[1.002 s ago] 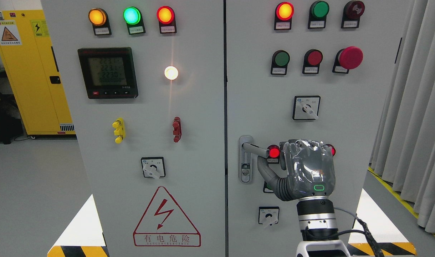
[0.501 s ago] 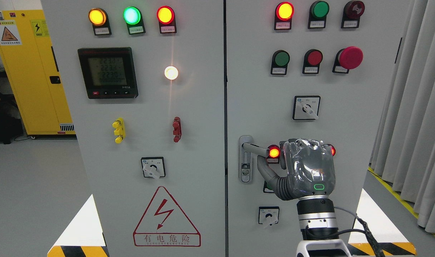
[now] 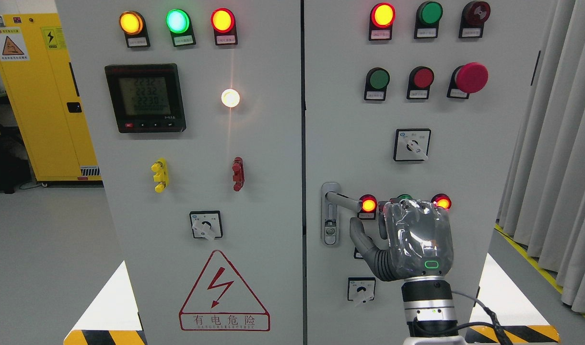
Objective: Release door handle
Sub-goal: 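Open the right hand fingers and pull it away from the handle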
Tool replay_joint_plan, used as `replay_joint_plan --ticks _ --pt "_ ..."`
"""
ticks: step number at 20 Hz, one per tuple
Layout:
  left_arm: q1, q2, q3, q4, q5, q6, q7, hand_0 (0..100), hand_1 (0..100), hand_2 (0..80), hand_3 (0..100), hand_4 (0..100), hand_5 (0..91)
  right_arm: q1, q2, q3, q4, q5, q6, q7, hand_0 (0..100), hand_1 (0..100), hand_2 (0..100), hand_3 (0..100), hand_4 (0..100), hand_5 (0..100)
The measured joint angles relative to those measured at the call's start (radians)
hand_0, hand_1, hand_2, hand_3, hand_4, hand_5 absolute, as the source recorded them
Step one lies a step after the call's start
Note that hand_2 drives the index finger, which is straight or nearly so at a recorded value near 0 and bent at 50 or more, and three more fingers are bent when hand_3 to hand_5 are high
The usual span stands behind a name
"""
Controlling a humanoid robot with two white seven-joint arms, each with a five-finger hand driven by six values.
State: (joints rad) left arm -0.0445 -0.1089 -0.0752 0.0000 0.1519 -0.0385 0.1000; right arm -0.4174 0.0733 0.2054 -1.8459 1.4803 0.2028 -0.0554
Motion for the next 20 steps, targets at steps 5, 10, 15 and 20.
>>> replay_joint_plan --ticks 5,10,15,20 --pt "0.000 0.000 0.000 0.000 0.000 0.000 0.000 12 56 0.0 0 0 0.0 0.077 -0.024 -0.021 -0.047 -0.036 -0.047 -0.039 34 42 35 55 64 57" --pt "0.000 0.000 0.000 0.000 0.000 0.000 0.000 12 56 0.0 0 0 0.0 0.136 -0.041 -0.078 -0.092 -0.054 -0.195 -0.068 38 41 8 18 27 19" --pt "0.000 0.000 0.000 0.000 0.000 0.000 0.000 12 56 0.0 0 0 0.0 0.162 -0.053 -0.124 -0.123 -0.107 -0.240 -0.084 41 39 0 0 2 0" --pt "0.000 0.000 0.000 0.000 0.000 0.000 0.000 12 56 0.0 0 0 0.0 0.171 -0.060 -0.154 -0.143 -0.141 -0.252 -0.088 46 34 0 0 0 0"
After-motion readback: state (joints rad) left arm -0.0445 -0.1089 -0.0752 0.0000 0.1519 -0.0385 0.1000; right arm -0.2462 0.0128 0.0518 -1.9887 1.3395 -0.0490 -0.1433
